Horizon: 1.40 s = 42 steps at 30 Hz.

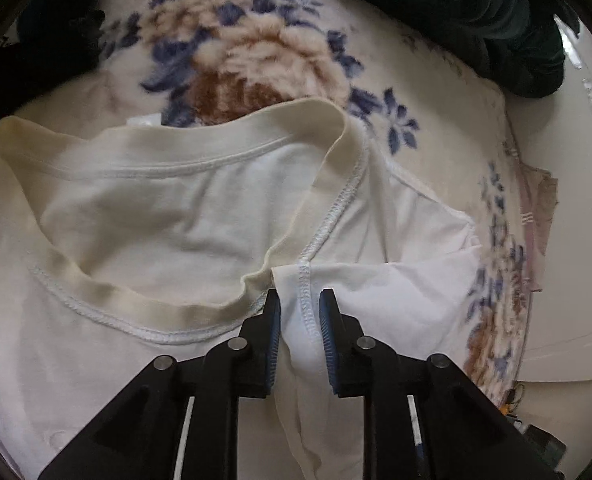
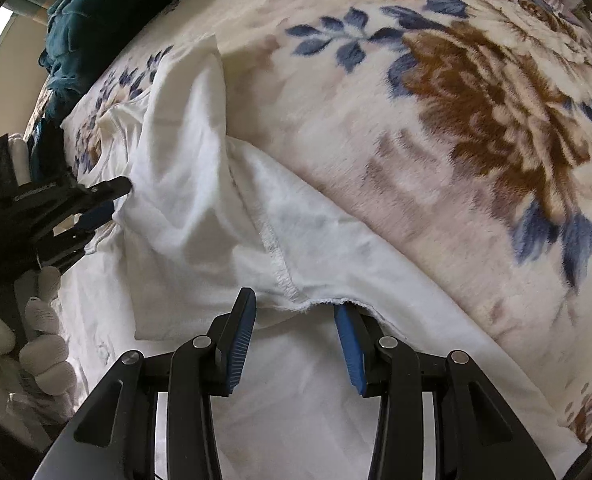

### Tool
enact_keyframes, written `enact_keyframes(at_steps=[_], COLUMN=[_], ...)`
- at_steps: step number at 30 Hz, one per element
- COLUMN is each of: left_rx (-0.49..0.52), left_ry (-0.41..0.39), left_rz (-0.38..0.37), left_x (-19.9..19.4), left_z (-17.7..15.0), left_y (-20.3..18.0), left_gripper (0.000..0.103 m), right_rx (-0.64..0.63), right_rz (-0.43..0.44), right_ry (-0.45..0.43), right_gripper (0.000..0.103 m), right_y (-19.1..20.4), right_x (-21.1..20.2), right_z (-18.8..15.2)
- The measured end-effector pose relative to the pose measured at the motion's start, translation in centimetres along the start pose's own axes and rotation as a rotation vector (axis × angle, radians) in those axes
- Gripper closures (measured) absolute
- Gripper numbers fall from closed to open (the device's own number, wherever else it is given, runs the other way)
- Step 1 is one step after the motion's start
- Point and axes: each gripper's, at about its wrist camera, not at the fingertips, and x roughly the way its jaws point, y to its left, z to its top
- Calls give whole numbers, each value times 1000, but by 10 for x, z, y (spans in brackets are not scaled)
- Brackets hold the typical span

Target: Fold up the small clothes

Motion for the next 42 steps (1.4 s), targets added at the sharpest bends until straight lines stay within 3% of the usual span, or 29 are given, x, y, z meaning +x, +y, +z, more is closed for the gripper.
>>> enact_keyframes(at_steps=[2, 3, 7, 11, 16, 21, 24, 26, 28, 29, 30, 31, 32, 33, 34, 37, 42], left_rx=[-10, -5, 44, 5, -18, -40, -85, -112, -146, -171, -187, -211, -233, -264, -303, -468, -965], left_ry=[-47, -78, -169, -203, -198, -142, -179, -209, -231, -245, -250, -258, -263, -268, -273, -277, -362], left_rz=[-5, 14, 41, 57, 65, 74, 57, 101, 128, 149, 169, 189, 204, 223, 236, 255, 90], left_x=[-6, -7, -21, -33, -37, -33, -50, -67, -82, -91, -96, -103, -109, -116, -122, -143, -173], left_z=[1, -2, -10, -12, -16, -26, -42, -58, -79, -93, -101, -113, -123, -136, -149, -188, -267], left_y=[1, -2, -6, 5, 19, 25, 30, 32, 38, 43, 47, 53, 59, 67, 77, 119, 222], left_gripper=[88, 100, 101, 101, 101, 96, 96, 86, 52, 43, 24, 16, 16, 16, 16, 16, 16], right_rx=[6, 7, 5, -17, -48, -38, -56, -104, -144, -161, -178, -195, -217, -246, -265, -342, -418], right_rz=[-1, -2, 1, 7, 2, -21, -18, -62, -114, -155, -180, -207, -233, -254, -269, -282, -253], right_ry=[-2, -4, -18, -12, 2, 20, 29, 26, 8, -12, -30, -45, -62, -84, -100, -119, -77], right_gripper=[60, 60, 60, 60, 60, 60, 58, 50, 35, 32, 25, 17, 12, 3, 1, 1, 1], right_y=[0, 0, 1, -3, -12, -21, -17, -9, 3, 9, 16, 22, 31, 39, 46, 71, 109], right_x=[0, 0, -3, -6, -11, -14, -21, -29, -35, -39, -43, -45, -47, -50, -53, -59, -53], right_z=[0, 0, -1, -1, -4, -3, -4, -6, -8, -10, -10, -11, -12, -13, -13, -18, -36])
